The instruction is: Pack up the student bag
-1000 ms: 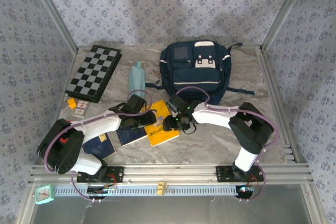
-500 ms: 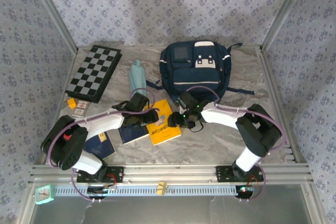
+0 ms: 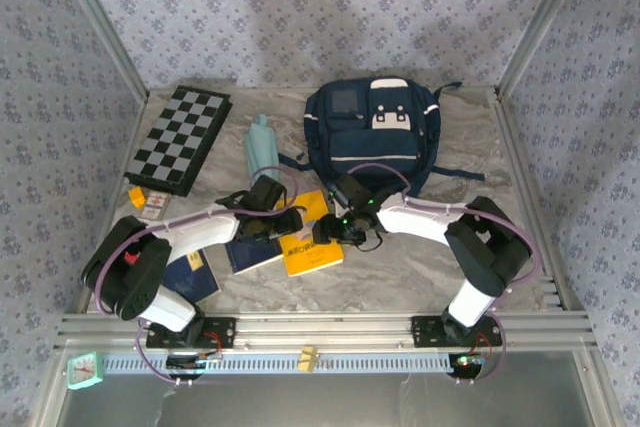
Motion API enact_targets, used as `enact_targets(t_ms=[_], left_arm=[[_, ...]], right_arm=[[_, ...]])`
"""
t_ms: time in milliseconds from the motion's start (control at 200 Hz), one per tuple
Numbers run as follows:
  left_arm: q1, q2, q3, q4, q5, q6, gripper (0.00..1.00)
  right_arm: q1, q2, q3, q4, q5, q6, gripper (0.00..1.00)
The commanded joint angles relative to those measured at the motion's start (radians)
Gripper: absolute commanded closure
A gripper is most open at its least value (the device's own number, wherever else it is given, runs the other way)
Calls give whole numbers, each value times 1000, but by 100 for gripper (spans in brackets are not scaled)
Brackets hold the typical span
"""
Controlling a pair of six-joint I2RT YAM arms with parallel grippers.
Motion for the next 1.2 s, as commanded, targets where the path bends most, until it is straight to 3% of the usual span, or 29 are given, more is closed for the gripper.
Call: enact_targets(t_ms=[0,330,520,745,1000,1194], left_arm=[[-7,20,12,-15,-15,21,34],[-8,26,7,-13,-23,24,35],[-9,32,9,-4,-20,22,35],[-10,31,8,-1,-22,21,35],[-11,22,17,-2,-18,25,35],[2,-55,43,-23,-9,32,33]], right_arm=[[9,-56,37,-24,-15,-19,36],[8,-101,31,-32,-46,-20,43],[6,-94,26,-12,-79,-13,53],[-4,-99,11,3,-85,-6,70],[-6,-121,5,15,-80,9,96],[-6,-172,-6,35,-85,36,100]])
